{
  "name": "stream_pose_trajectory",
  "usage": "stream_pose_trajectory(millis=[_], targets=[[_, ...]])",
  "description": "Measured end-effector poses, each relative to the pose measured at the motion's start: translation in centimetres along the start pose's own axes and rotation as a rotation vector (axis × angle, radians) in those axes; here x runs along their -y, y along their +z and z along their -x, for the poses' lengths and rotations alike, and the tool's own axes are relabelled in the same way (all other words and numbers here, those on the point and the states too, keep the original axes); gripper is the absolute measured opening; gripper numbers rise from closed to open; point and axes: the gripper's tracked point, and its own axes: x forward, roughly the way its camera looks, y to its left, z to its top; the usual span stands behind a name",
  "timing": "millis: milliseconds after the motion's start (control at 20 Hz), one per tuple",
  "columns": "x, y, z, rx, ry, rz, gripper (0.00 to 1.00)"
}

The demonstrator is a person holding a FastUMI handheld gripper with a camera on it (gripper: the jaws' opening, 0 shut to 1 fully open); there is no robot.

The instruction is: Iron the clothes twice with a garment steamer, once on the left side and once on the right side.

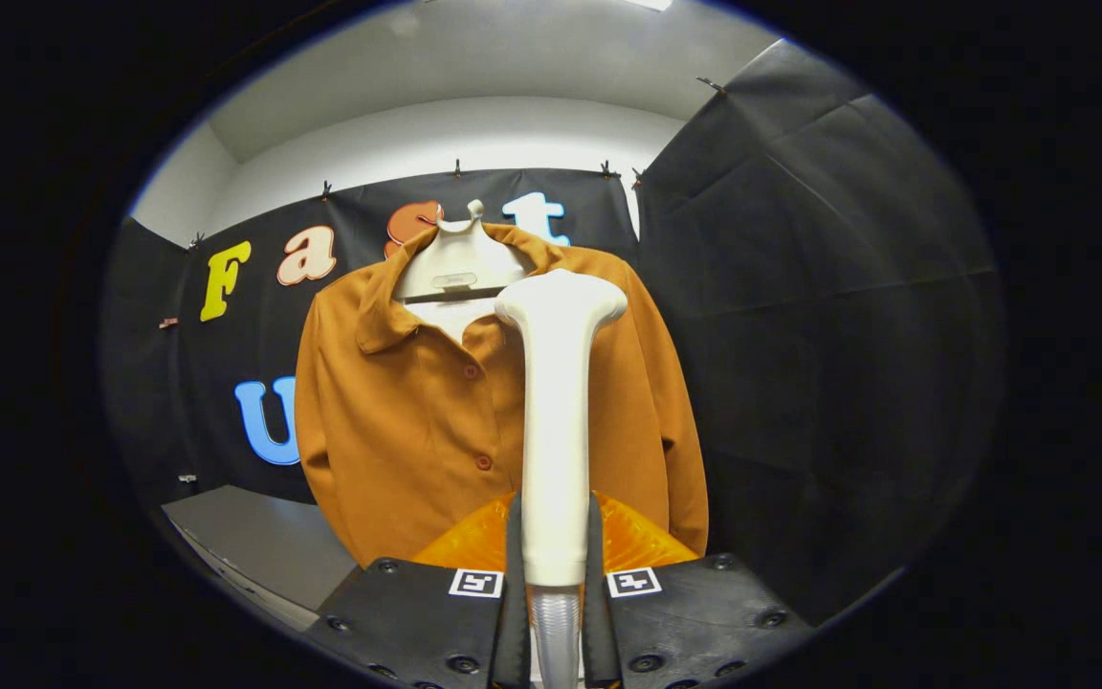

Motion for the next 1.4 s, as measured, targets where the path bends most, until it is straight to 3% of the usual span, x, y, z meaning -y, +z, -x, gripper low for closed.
stream_pose_trajectory(millis=[450, 1400], targets=[[0.8, -5.7, -0.7, -0.085, 0.006, -0.019, 0.25], [1.9, -20.0, 4.4, -0.358, -0.027, -0.019, 0.25]])
